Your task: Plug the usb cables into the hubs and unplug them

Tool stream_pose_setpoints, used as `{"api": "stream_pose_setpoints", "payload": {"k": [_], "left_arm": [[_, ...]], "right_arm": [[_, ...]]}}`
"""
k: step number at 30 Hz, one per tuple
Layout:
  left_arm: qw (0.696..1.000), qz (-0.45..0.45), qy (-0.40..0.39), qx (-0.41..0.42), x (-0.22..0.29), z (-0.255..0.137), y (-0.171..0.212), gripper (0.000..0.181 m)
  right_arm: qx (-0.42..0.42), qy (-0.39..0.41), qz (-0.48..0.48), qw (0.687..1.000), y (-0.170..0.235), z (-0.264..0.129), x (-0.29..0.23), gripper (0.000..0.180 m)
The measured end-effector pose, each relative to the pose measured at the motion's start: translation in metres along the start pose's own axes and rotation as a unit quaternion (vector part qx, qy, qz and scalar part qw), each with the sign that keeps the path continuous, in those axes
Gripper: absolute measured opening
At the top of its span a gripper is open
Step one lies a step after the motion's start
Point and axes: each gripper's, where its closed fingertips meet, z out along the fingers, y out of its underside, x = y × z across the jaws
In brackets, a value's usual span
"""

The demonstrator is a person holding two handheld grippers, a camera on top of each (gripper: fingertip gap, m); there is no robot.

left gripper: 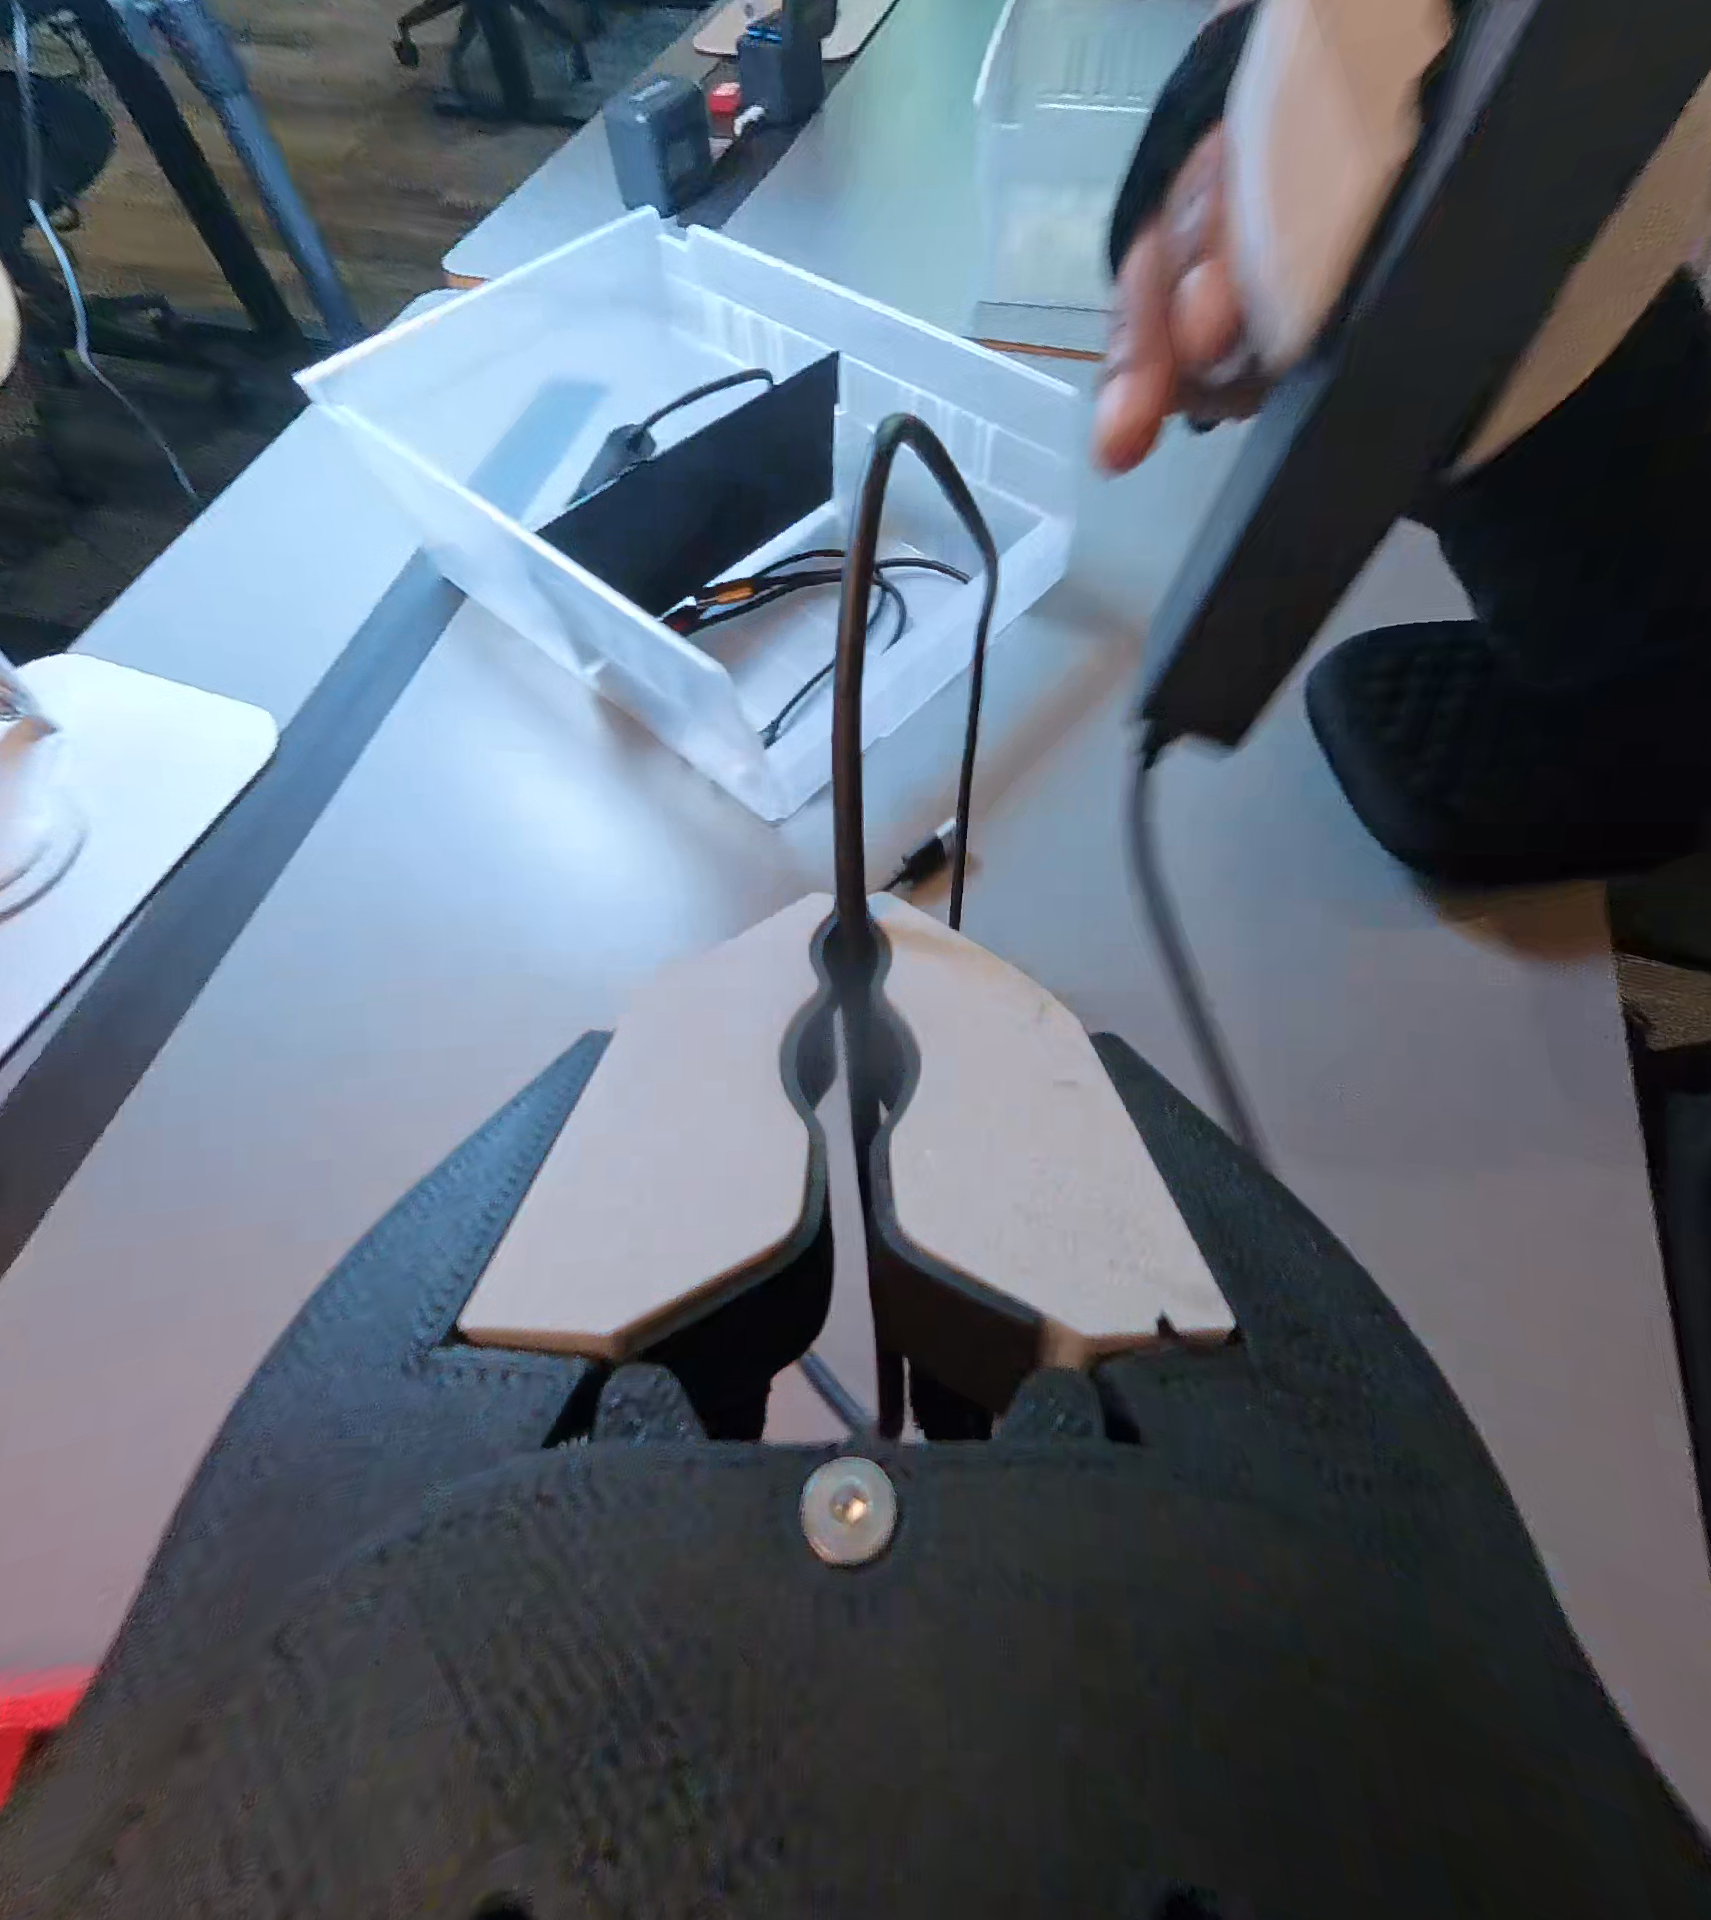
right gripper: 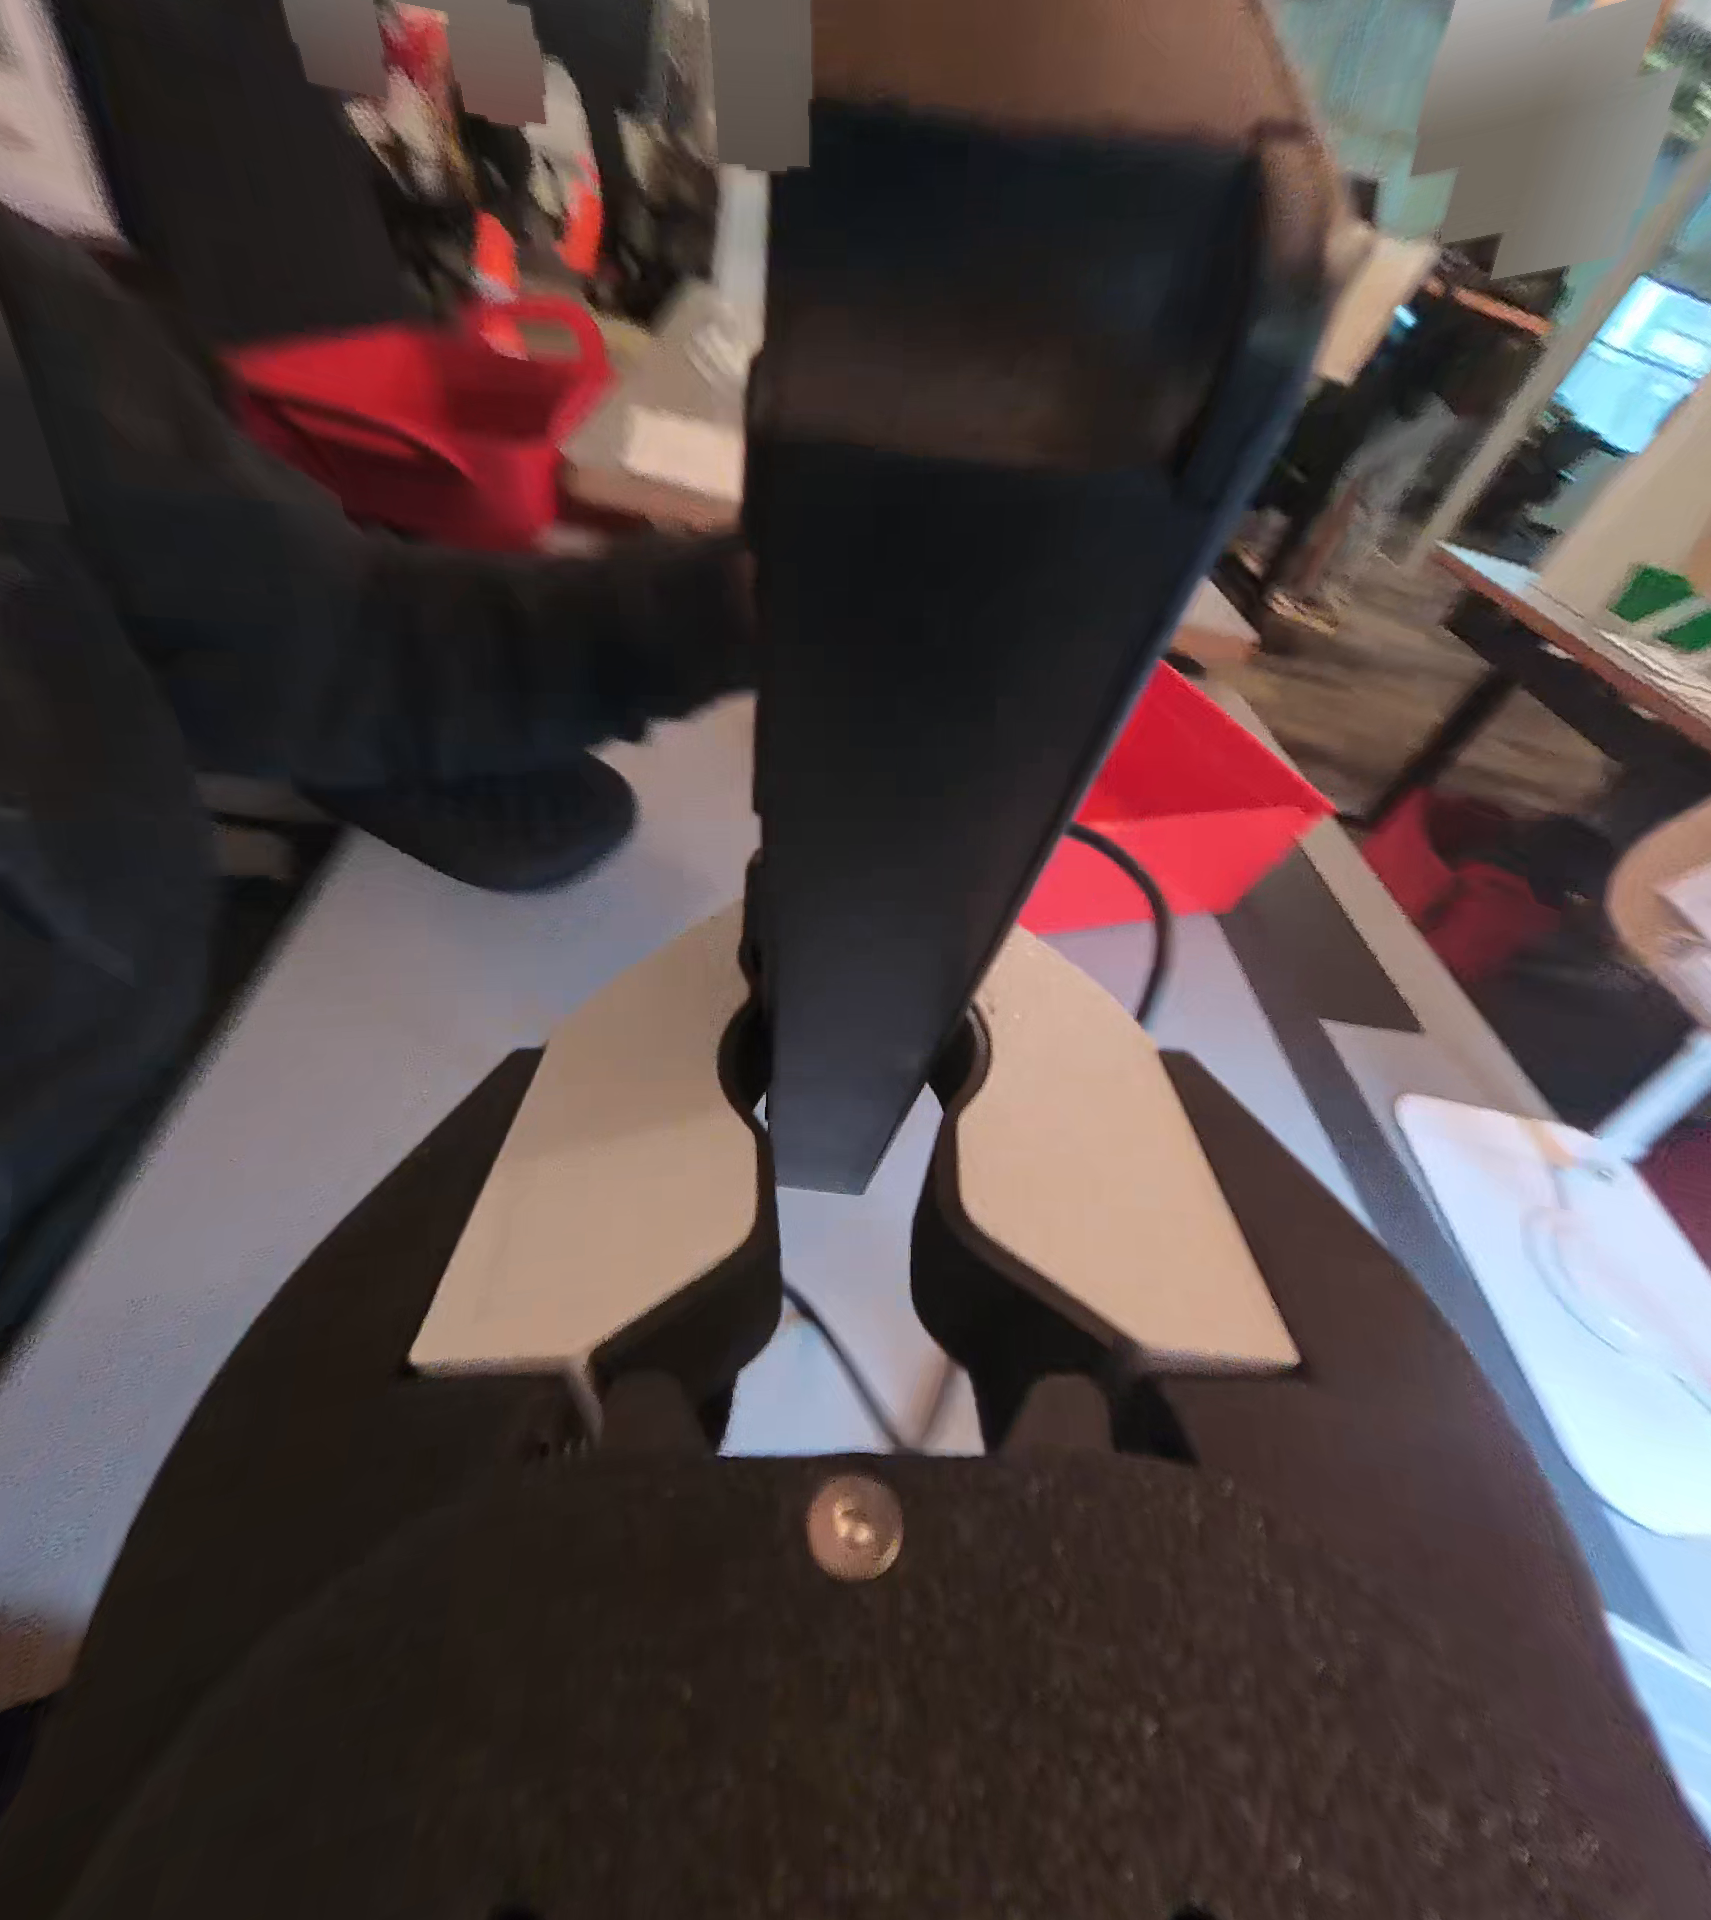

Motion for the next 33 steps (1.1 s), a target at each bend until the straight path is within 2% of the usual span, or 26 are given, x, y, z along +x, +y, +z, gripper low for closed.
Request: {"api": "stream_pose_setpoints", "payload": {"k": [5,11,17,20,23,30,33], "left_arm": [[0.995,0.018,-0.016,-0.092,0.012,0.013,0.021,0.000],[0.988,0.028,-0.019,-0.154,0.019,0.028,0.039,0.000],[0.980,0.041,-0.036,-0.190,0.014,0.031,0.052,0.000],[0.974,0.045,-0.052,-0.216,0.007,0.026,0.060,0.000],[0.963,0.077,-0.065,-0.249,0.006,0.025,0.070,0.000],[0.949,0.120,-0.016,-0.293,0.020,0.016,0.086,0.000],[0.950,0.134,0.024,-0.281,0.036,0.016,0.082,0.000]], "right_arm": [[-0.163,0.094,-0.139,0.972,0.033,0.042,0.011,0.026],[-0.285,0.110,-0.221,0.926,0.067,0.057,0.009,0.026],[-0.263,0.125,-0.216,0.932,0.066,0.063,0.014,0.027],[-0.234,0.142,-0.170,0.947,0.062,0.061,0.022,0.027],[-0.249,0.153,-0.173,0.940,0.071,0.060,0.030,0.032],[-0.268,0.120,-0.245,0.924,0.084,0.072,0.018,0.040],[-0.286,0.103,-0.251,0.919,0.090,0.081,0.010,0.058]]}}
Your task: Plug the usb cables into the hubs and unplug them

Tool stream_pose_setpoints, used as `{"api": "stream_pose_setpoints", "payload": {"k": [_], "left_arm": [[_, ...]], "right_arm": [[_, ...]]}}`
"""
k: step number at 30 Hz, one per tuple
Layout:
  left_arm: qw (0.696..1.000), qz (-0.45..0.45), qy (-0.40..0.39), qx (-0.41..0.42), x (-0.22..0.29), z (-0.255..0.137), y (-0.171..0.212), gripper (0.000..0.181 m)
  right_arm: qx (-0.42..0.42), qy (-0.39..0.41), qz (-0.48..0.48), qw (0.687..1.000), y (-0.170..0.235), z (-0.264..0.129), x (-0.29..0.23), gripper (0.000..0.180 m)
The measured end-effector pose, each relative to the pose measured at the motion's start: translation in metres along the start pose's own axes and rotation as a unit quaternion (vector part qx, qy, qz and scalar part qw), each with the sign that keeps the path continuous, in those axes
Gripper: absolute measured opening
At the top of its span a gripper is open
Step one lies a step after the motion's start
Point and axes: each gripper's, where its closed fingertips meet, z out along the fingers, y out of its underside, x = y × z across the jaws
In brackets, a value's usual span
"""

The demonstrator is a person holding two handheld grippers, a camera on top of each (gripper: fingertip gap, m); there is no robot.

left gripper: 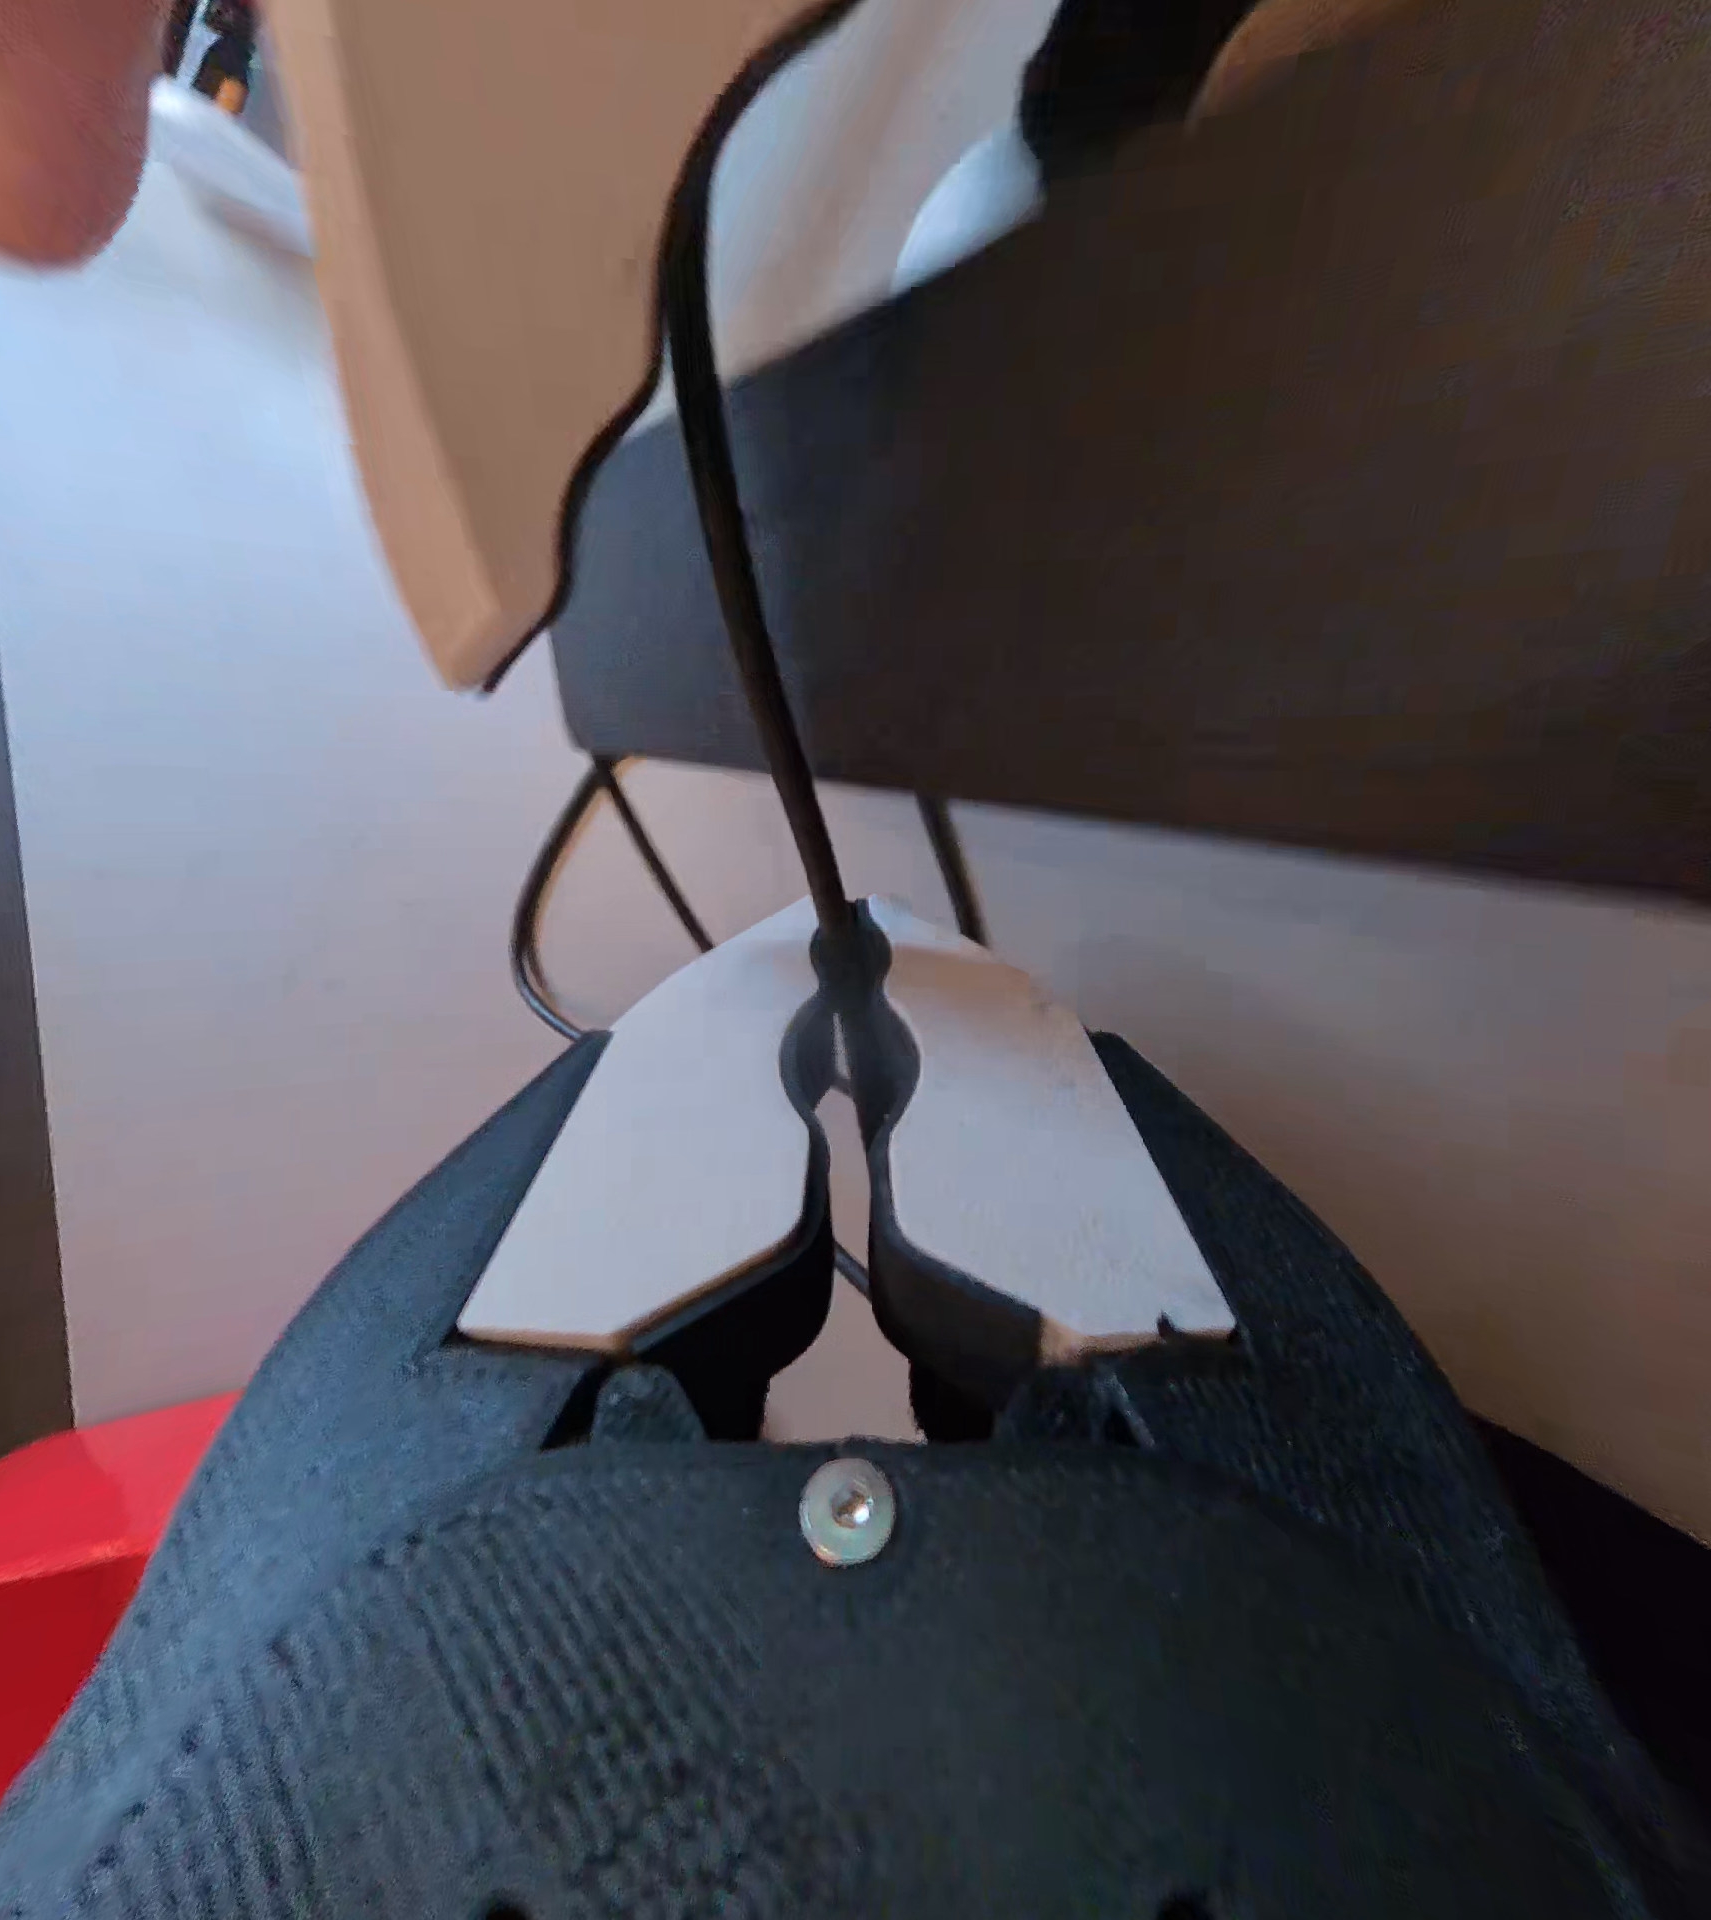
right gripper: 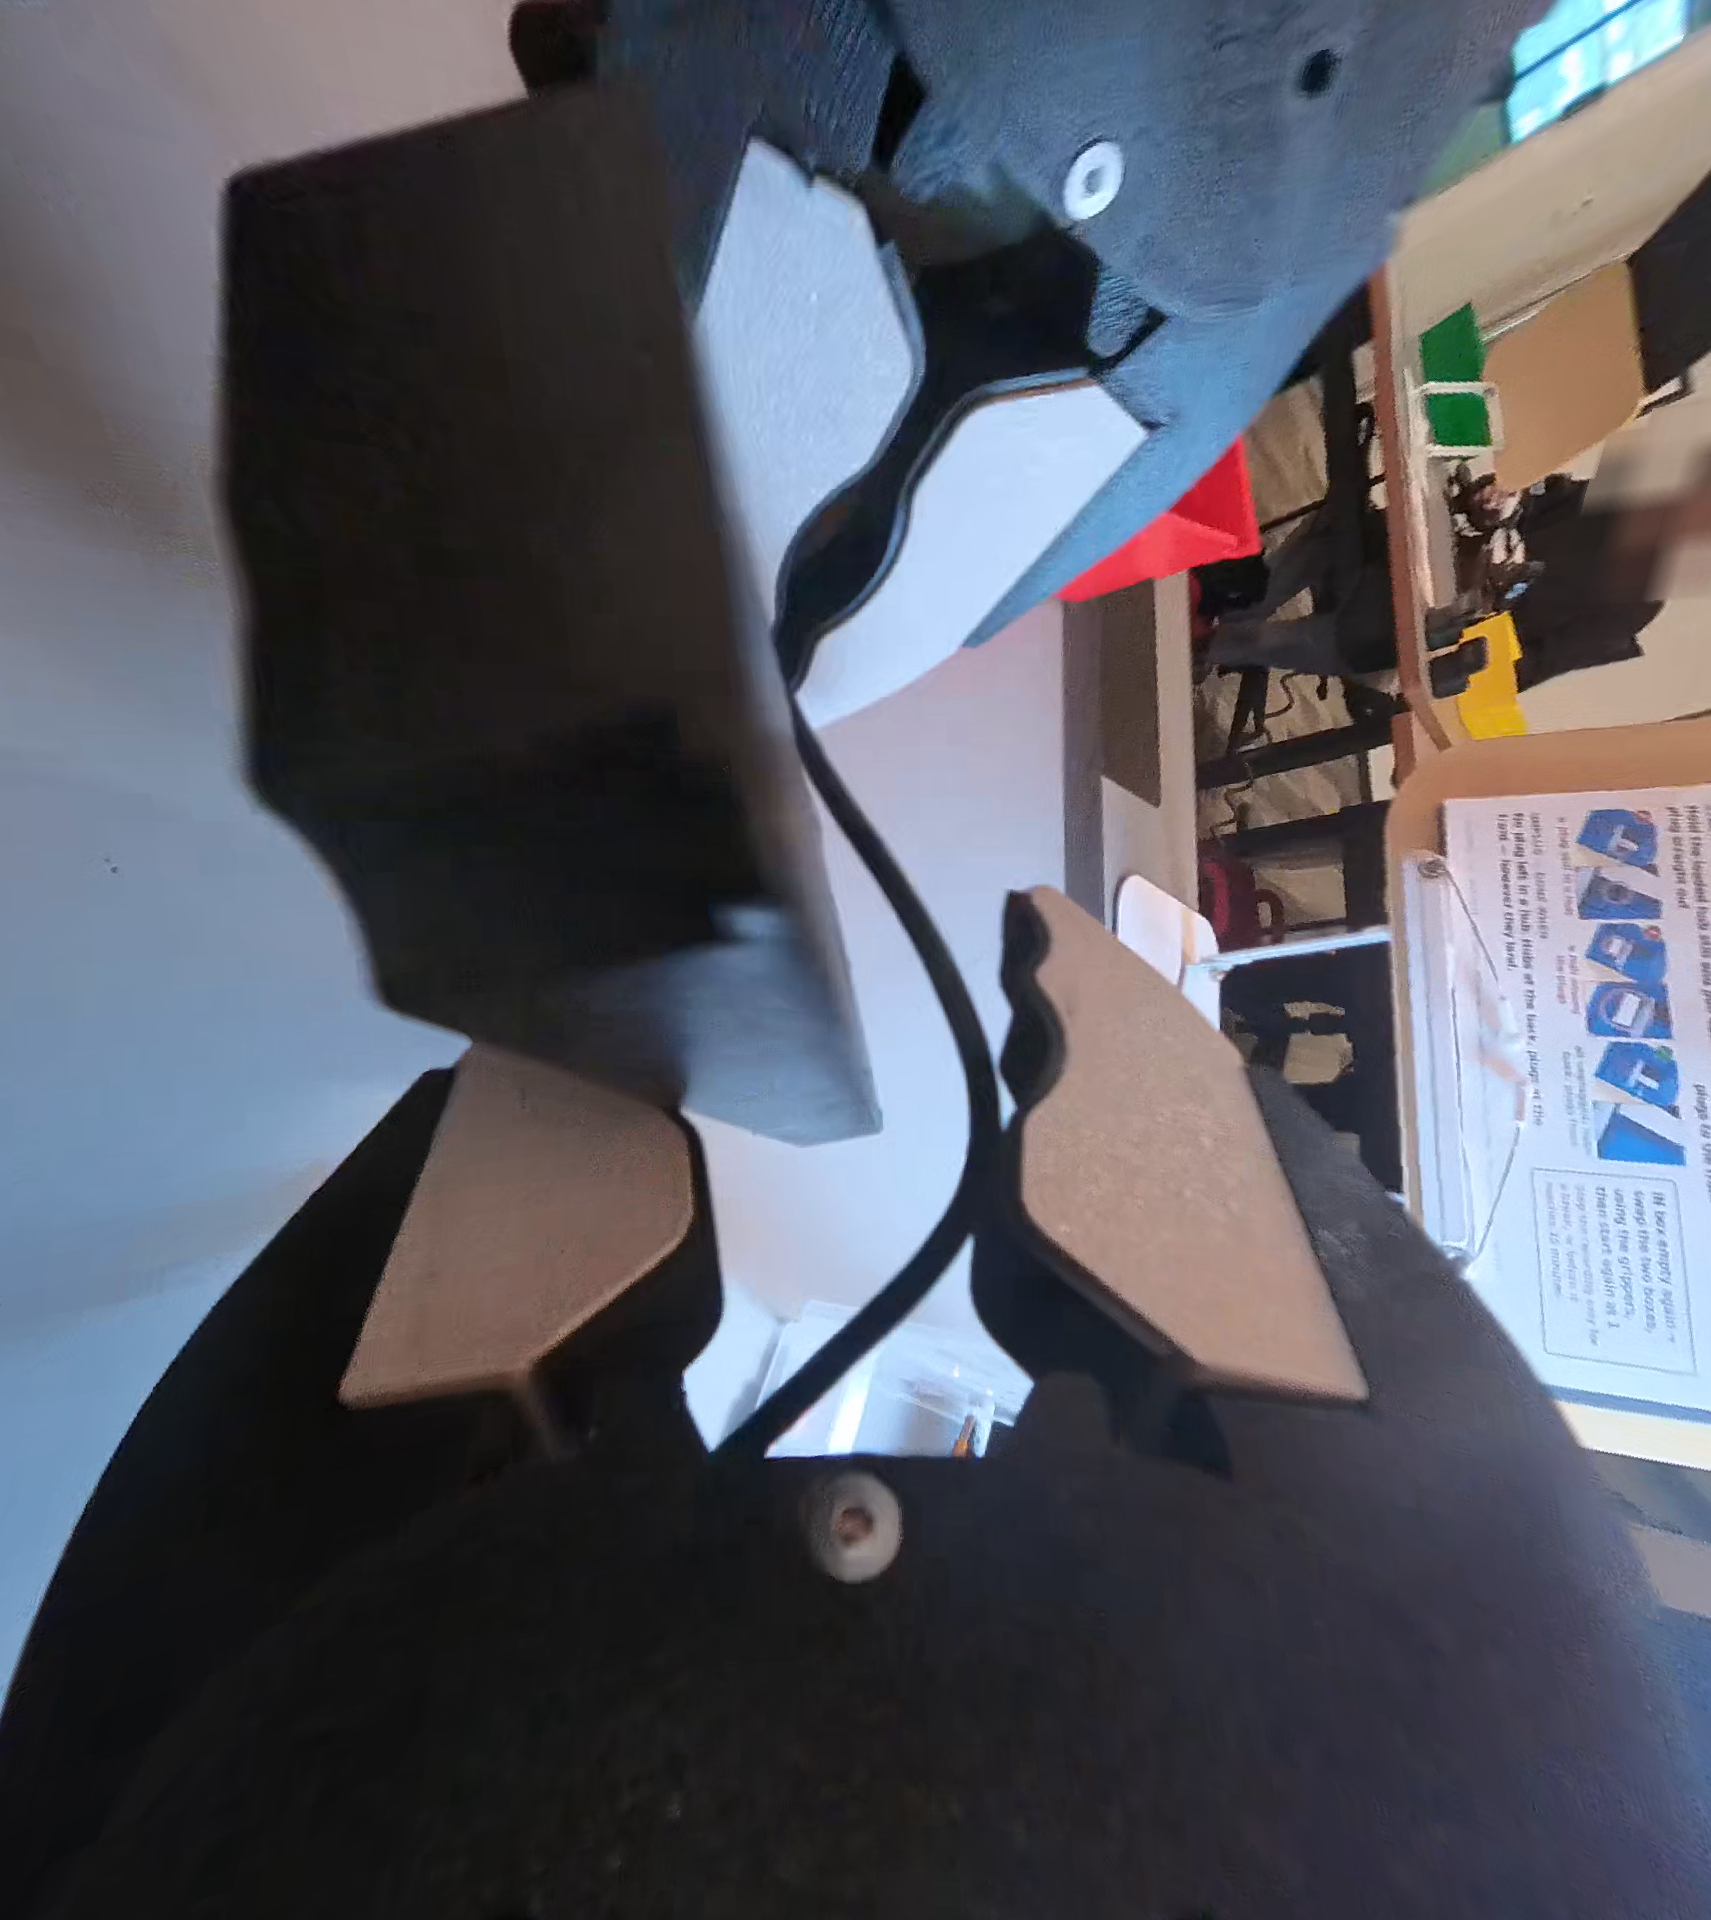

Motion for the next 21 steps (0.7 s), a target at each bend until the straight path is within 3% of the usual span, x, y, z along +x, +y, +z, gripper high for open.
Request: {"api": "stream_pose_setpoints", "payload": {"k": [3,9,11,12,14,17,21], "left_arm": [[0.999,0.033,0.005,-0.021,0.010,0.003,0.001,0.000],[0.999,0.028,0.019,-0.026,0.013,0.004,0.005,0.000],[0.999,0.022,0.018,-0.015,0.010,0.002,0.004,0.000],[1.000,0.017,0.017,-0.003,0.007,0.000,0.002,0.000],[0.998,0.011,0.033,0.047,0.004,-0.011,-0.002,0.002],[0.986,-0.024,0.031,0.162,-0.013,-0.051,-0.012,0.025],[0.940,-0.058,-0.042,0.333,-0.044,-0.123,-0.025,0.032]], "right_arm": [[-0.019,-0.019,-0.017,0.999,0.001,0.009,-0.011,0.067],[-0.003,-0.015,-0.038,0.999,-0.010,0.010,-0.015,0.063],[0.012,-0.007,-0.057,0.998,-0.015,0.008,-0.016,0.049],[0.025,-0.009,-0.064,0.998,-0.019,0.006,-0.019,0.034],[0.062,-0.018,-0.030,0.997,-0.028,0.001,-0.018,0.027],[0.141,-0.037,0.068,0.987,-0.034,-0.018,-0.001,0.026],[0.265,-0.042,0.206,0.941,-0.032,-0.048,0.032,0.026]]}}
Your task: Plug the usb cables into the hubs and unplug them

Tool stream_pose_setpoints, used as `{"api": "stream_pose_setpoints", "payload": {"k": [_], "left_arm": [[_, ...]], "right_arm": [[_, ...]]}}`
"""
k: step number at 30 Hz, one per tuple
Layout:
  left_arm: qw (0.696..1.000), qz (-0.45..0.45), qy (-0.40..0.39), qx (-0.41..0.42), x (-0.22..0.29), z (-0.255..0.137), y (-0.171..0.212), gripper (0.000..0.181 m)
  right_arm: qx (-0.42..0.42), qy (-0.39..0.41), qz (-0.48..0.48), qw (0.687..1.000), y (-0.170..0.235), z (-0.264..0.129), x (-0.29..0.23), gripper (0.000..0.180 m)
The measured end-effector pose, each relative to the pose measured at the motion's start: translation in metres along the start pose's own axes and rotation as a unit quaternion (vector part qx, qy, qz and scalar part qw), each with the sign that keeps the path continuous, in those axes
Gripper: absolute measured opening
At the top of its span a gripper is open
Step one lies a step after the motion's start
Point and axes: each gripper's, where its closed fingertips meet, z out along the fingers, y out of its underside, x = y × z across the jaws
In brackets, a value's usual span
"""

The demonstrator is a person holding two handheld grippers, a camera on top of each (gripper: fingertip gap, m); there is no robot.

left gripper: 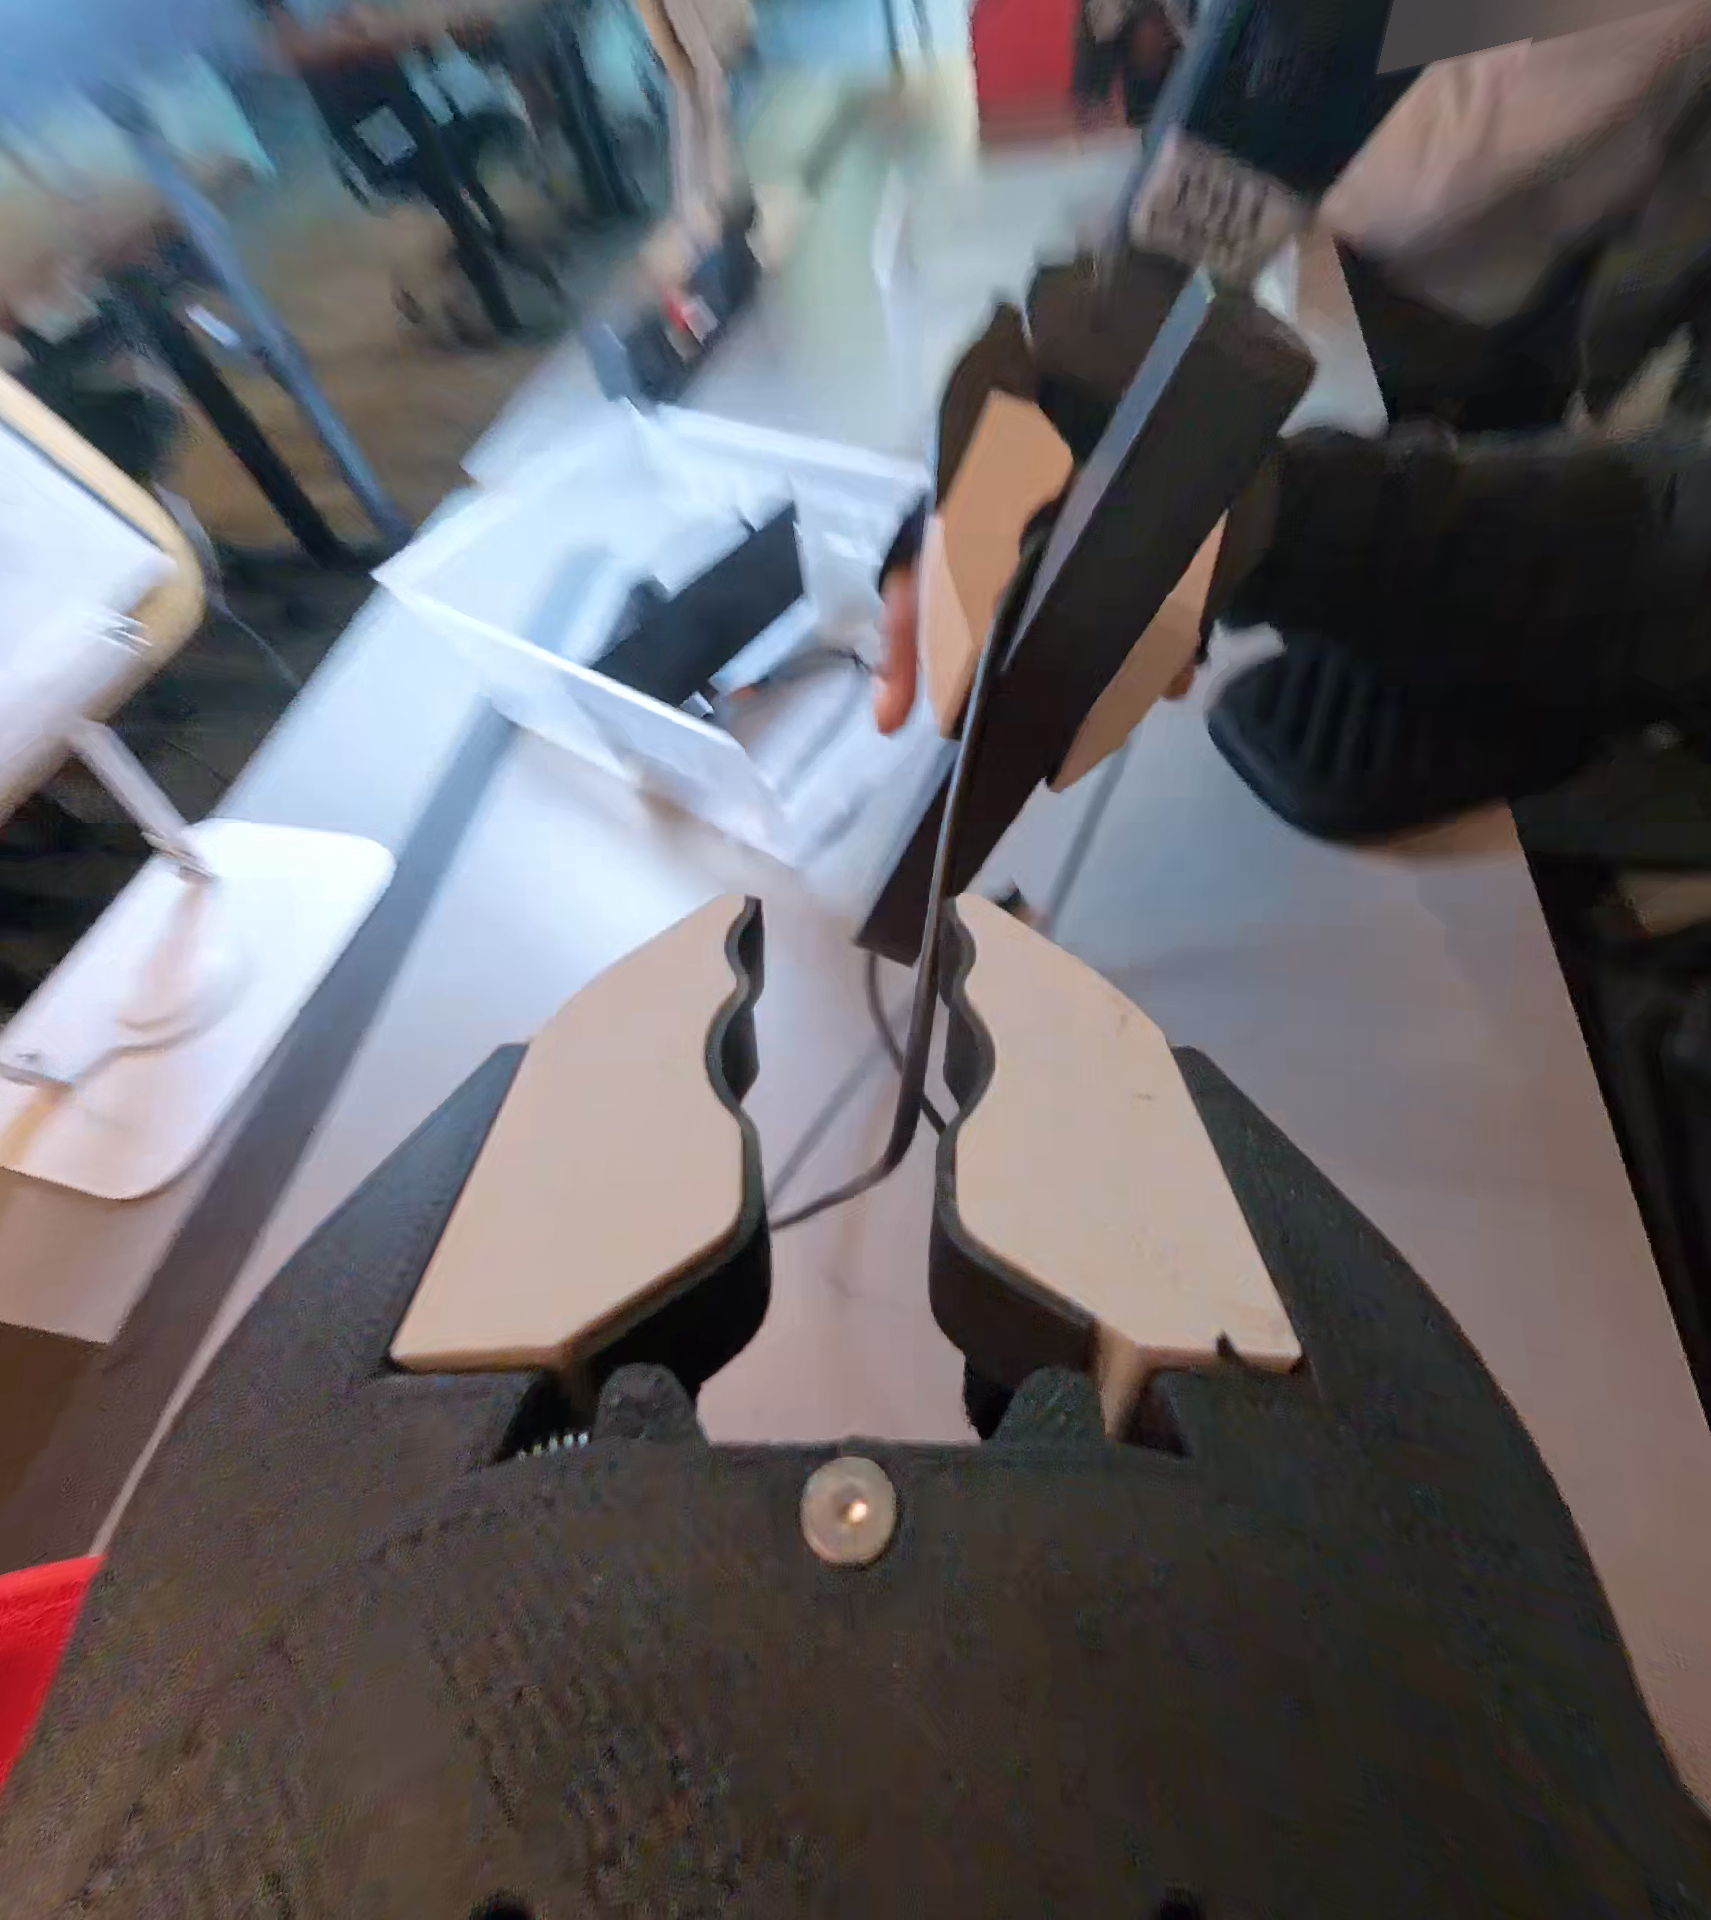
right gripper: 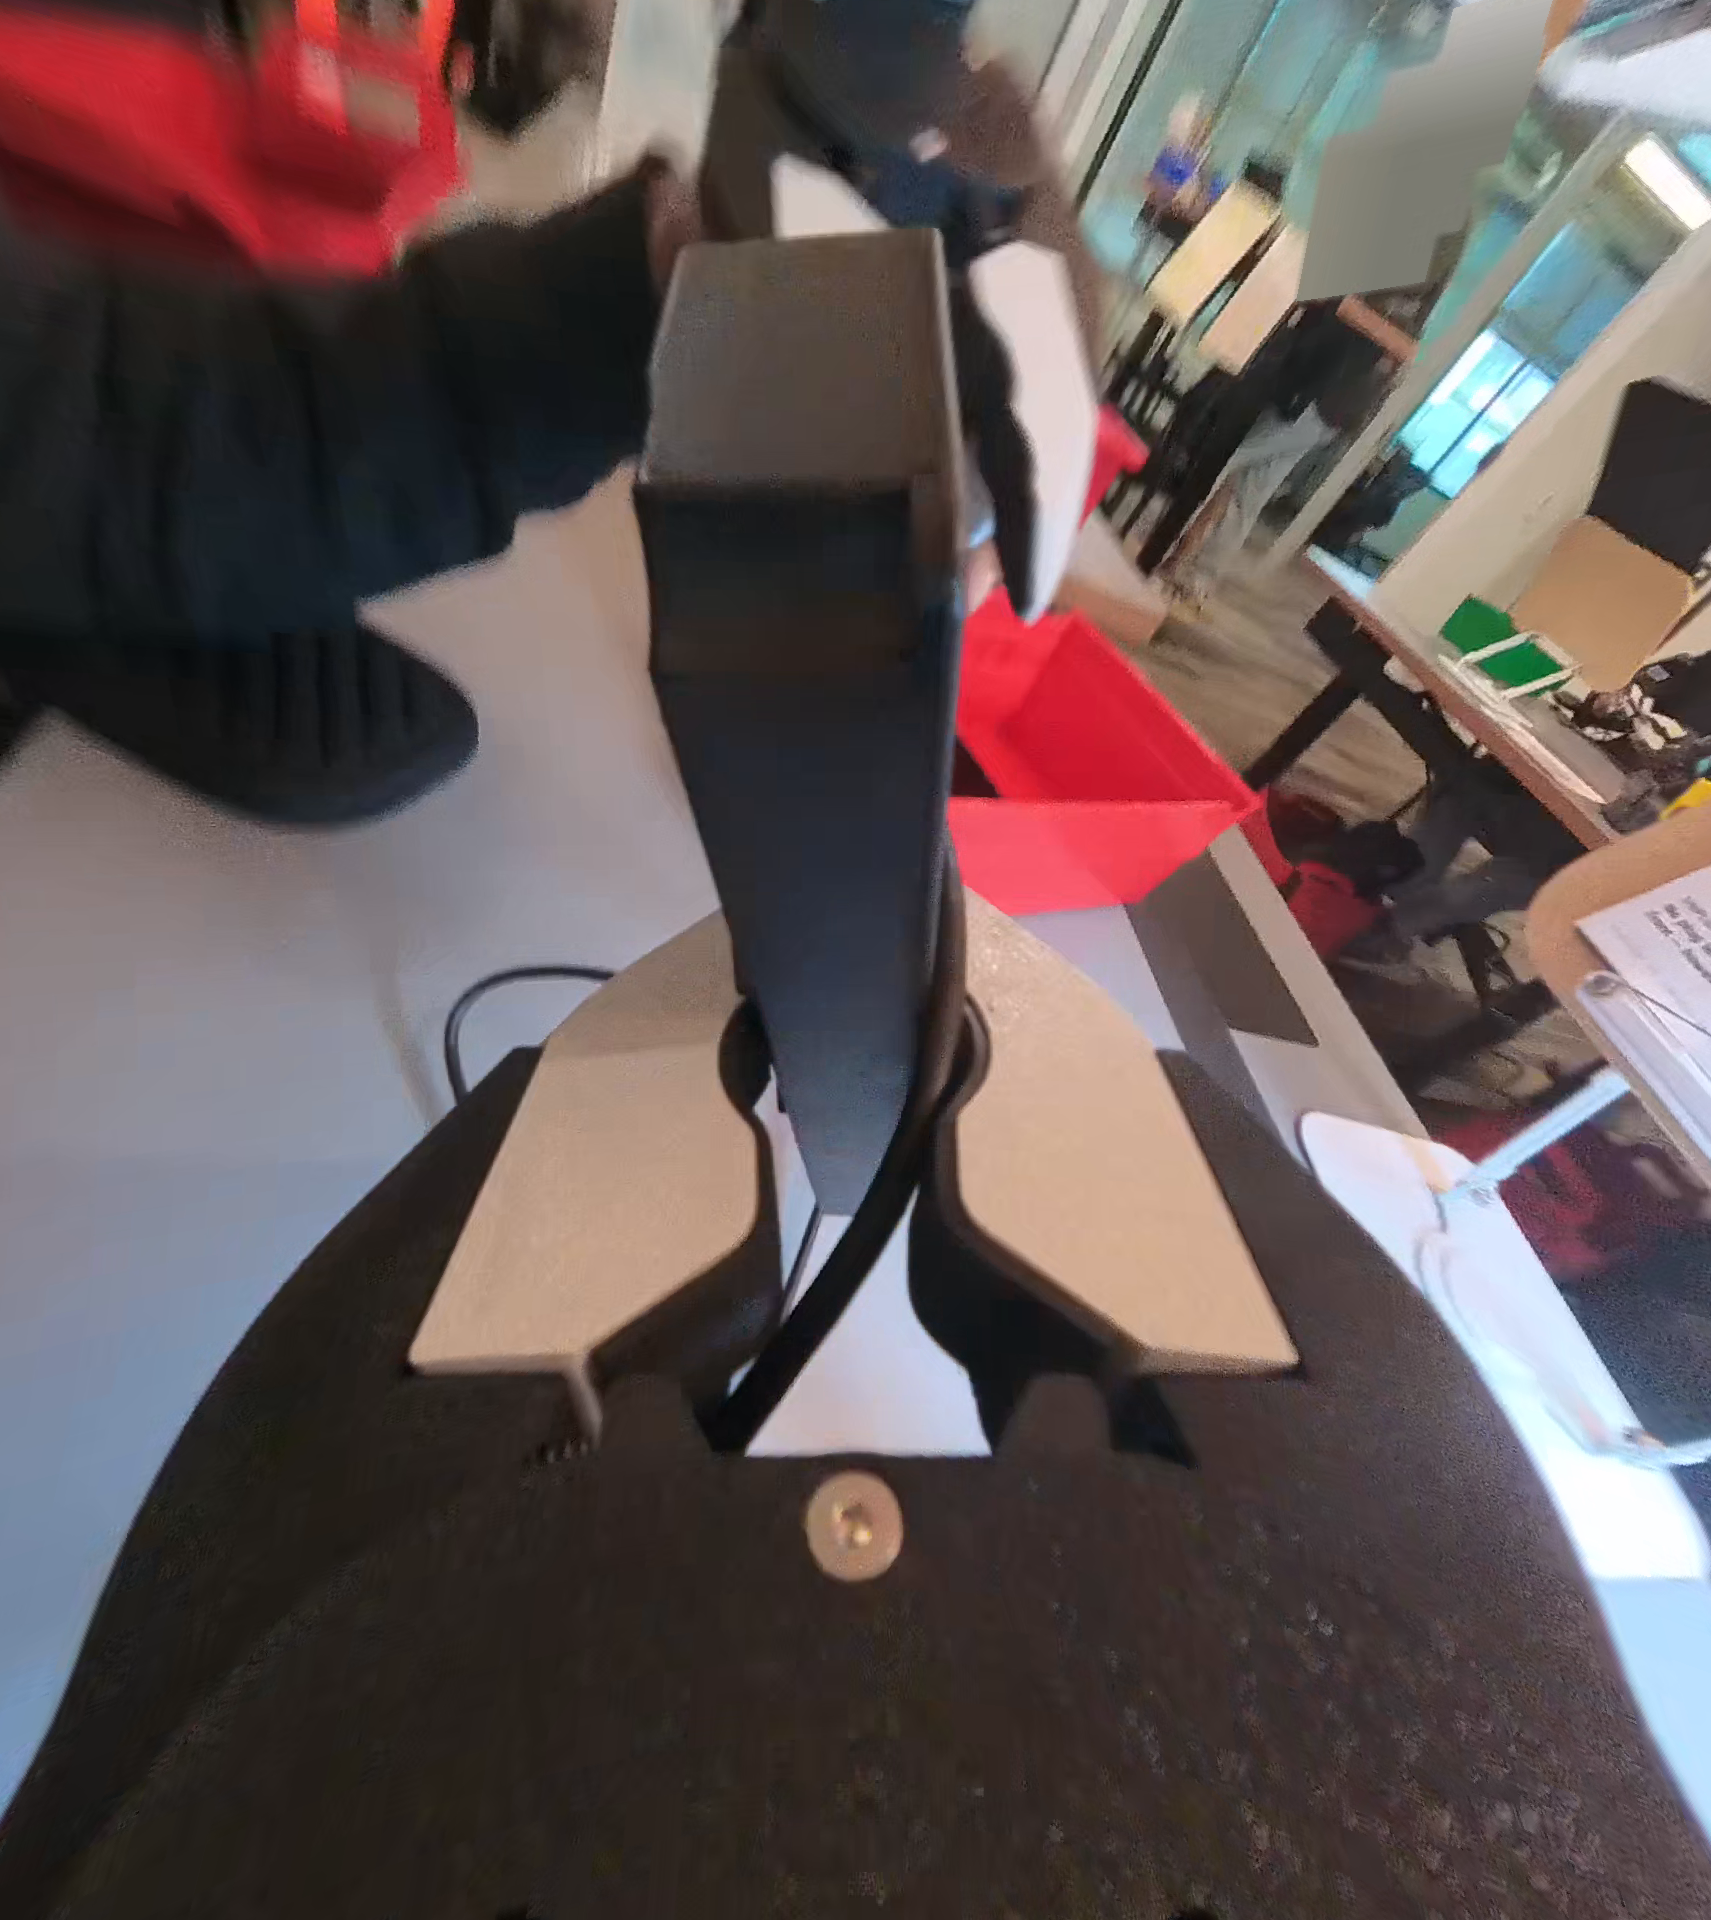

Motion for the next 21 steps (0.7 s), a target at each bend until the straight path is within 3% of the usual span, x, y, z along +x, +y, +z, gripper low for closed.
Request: {"api": "stream_pose_setpoints", "payload": {"k": [4,8,15,21], "left_arm": [[0.995,-0.015,-0.062,0.072,-0.022,-0.030,-0.019,0.033],[0.994,-0.020,-0.076,0.076,-0.026,-0.031,-0.020,0.031],[0.990,-0.043,-0.091,0.101,-0.017,-0.017,-0.026,0.030],[0.992,-0.089,-0.059,0.064,0.012,0.012,0.030,0.029]], "right_arm": [[0.098,0.021,0.093,0.991,-0.016,-0.028,0.031,0.027],[0.121,0.068,0.123,0.983,-0.019,-0.055,0.057,0.026],[0.072,0.170,0.097,0.978,-0.054,-0.118,0.120,0.026],[-0.008,0.298,0.012,0.954,-0.105,-0.171,0.204,0.026]]}}
